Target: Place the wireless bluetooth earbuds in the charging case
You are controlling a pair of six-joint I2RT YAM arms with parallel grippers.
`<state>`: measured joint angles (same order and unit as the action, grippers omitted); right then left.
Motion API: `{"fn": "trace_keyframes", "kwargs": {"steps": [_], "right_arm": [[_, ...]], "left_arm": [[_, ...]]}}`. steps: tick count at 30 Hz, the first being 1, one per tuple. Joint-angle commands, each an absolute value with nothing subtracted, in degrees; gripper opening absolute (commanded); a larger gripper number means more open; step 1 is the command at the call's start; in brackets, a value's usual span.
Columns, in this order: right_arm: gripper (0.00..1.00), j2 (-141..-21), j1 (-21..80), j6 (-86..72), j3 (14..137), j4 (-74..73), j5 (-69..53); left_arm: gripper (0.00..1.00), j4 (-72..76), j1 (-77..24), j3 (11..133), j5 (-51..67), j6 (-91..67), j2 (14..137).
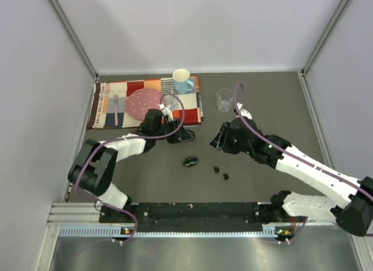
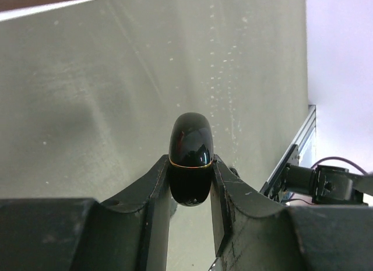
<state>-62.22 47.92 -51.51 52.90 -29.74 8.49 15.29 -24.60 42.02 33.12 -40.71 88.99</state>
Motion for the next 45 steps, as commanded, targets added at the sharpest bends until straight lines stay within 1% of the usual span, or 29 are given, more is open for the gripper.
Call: {"fn": "trace_keyframes", "kwargs": {"steps": [1,3,5,9,12,14,15,16,18,19,20,22,23,25,27,28,30,31,33,34,36,37,39,41,42,43,45], "right_arm": [[0.43,-60.9,47.7,-52.1,53.2,-28.5,8.1],[0.43,-60.9,47.7,-52.1,53.1,-28.5,8.0],[0.43,-60.8,47.7,-51.9,53.0,-28.5,8.0],[0.43,-60.8,47.7,-52.0,52.7,-28.5,8.0],[0.43,-61.2,47.7,-51.9,52.5,-28.6,8.1],[0.43,-61.6,47.8,-51.8,52.4,-28.5,8.0],[0.43,-61.6,47.7,-51.7,52.4,-28.4,7.9],[0.43,-61.8,47.7,-51.6,52.5,-28.5,7.8],[0.44,-62.3,47.7,-51.3,52.6,-28.5,7.7],[0.43,-62.4,47.7,-51.2,52.6,-28.5,7.7],[0.44,-62.6,47.7,-51.1,52.7,-28.5,7.6],[0.44,-63.1,47.7,-50.5,53.1,-28.5,7.4],[0.44,-63.4,47.7,-50.3,53.2,-28.4,7.4],[0.45,-63.6,47.7,-49.5,53.4,-28.5,7.4],[0.45,-63.6,47.7,-48.7,53.8,-28.6,7.7],[0.47,-63.5,47.7,-47.8,53.9,-28.5,8.0],[0.55,-63.5,47.5,-46.7,54.1,-28.5,8.3],[0.61,-63.2,47.5,-44.8,54.3,-28.3,8.5],[0.68,-62.9,47.5,-41.9,54.5,-27.6,8.8],[0.75,-62.8,47.5,-38.7,54.6,-27.2,9.1],[0.81,-62.2,47.3,-35.3,54.5,-26.0,10.3],[0.84,-62.1,46.9,-30.6,54.3,-25.2,10.0],[0.84,-62.1,46.8,-24.2,53.2,-20.0,7.3],[0.85,-62.5,46.8,-13.3,50.5,-15.6,3.2],[0.85,-62.9,46.8,-9.7,49.1,-10.4,-1.7],[0.84,-63.1,46.8,-2.4,45.8,-7.8,-4.3],[0.84,-64.3,46.9,4.4,43.2,-1.7,-9.2]], "left_arm": [[0.03,13.3,-23.6,44.0,32.7,-43.8,94.0],[0.08,13.3,-23.5,44.0,32.6,-44.1,96.3],[0.11,13.1,-23.5,43.9,32.5,-44.1,97.2],[0.23,12.2,-23.5,43.2,30.1,-43.3,97.8],[0.26,9.8,-23.5,43.5,28.0,-41.8,97.2],[0.37,7.7,-23.4,43.8,25.9,-40.3,96.6],[0.44,7.0,-23.4,43.9,25.2,-39.9,96.3],[0.53,6.6,-23.5,43.9,24.4,-39.5,96.2],[0.55,5.6,-23.3,43.9,23.9,-38.6,95.7],[0.60,5.3,-23.1,43.9,23.6,-38.4,95.5],[0.62,5.0,-23.0,43.7,23.3,-38.1,95.4],[0.71,4.7,-22.8,43.4,22.9,-38.0,94.9],[0.79,4.5,-22.7,43.2,22.8,-37.6,94.5],[0.83,3.9,-22.6,43.1,22.2,-37.4,93.7],[0.90,2.5,-22.5,42.9,20.7,-36.7,92.3],[0.99,2.0,-22.4,42.9,20.2,-36.5,91.7],[0.99,0.8,-22.4,42.8,19.1,-35.7,89.7],[0.99,0.3,-22.4,42.8,18.6,-35.5,89.0],[0.99,-1.5,-22.3,42.6,16.7,-34.9,86.2],[0.99,-2.7,-22.3,42.5,15.8,-34.6,84.9],[0.99,-4.8,-22.2,42.1,13.6,-33.4,80.2],[0.99,-7.2,-22.2,42.0,11.5,-32.7,78.2],[0.99,-9.0,-22.1,41.5,9.5,-30.9,71.6],[0.99,-11.0,-22.2,40.3,7.1,-29.2,64.7],[0.99,-11.0,-22.1,39.6,6.9,-28.8,62.4],[0.99,-10.6,-22.1,37.7,7.1,-28.7,58.4],[0.99,-9.2,-22.1,36.0,7.6,-28.6,54.9]]}}
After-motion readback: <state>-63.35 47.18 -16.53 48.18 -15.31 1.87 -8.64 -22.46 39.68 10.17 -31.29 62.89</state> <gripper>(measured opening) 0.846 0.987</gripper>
